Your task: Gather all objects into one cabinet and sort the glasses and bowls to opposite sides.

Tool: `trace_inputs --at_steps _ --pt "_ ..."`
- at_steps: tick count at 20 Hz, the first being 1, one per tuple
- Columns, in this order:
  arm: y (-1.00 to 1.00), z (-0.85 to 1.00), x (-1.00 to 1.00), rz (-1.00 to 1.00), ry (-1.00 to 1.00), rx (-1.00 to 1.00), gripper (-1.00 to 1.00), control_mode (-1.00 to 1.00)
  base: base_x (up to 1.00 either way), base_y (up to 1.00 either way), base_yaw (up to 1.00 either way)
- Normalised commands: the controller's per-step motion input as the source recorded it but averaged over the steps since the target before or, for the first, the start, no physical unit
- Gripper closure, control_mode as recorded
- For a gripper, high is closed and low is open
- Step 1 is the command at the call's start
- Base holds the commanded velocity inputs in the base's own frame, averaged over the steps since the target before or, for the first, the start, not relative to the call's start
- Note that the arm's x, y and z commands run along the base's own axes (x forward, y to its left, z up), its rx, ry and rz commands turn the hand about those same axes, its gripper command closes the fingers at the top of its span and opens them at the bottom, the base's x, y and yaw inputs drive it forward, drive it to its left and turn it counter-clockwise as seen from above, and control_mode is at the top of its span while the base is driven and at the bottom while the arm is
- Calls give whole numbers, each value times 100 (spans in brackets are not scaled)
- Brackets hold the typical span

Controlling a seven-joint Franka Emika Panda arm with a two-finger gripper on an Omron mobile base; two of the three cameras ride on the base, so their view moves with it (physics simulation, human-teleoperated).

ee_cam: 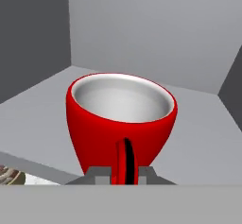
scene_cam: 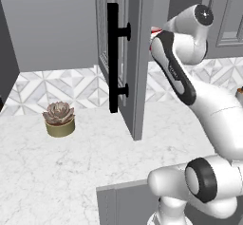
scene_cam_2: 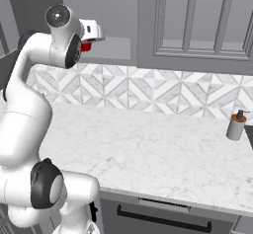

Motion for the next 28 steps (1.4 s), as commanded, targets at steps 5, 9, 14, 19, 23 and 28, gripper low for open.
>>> trace_inputs --at_steps 5,9,14,19,23,28 --pt "-24 -1 -100 -1 0 0 100 -100 0 0 0" --pt "-18 -8 -100 -1 0 0 100 -100 0 0 0" --pt "-15 -14 -100 -1 0 0 100 -100 0 0 0" --pt "-12 -24 -100 0 0 -2 100 -100 0 0 0" --pt "-14 -24 -100 0 0 -2 100 -100 0 0 0" --pt "-12 -25 -99 0 0 -2 100 -100 0 0 0"
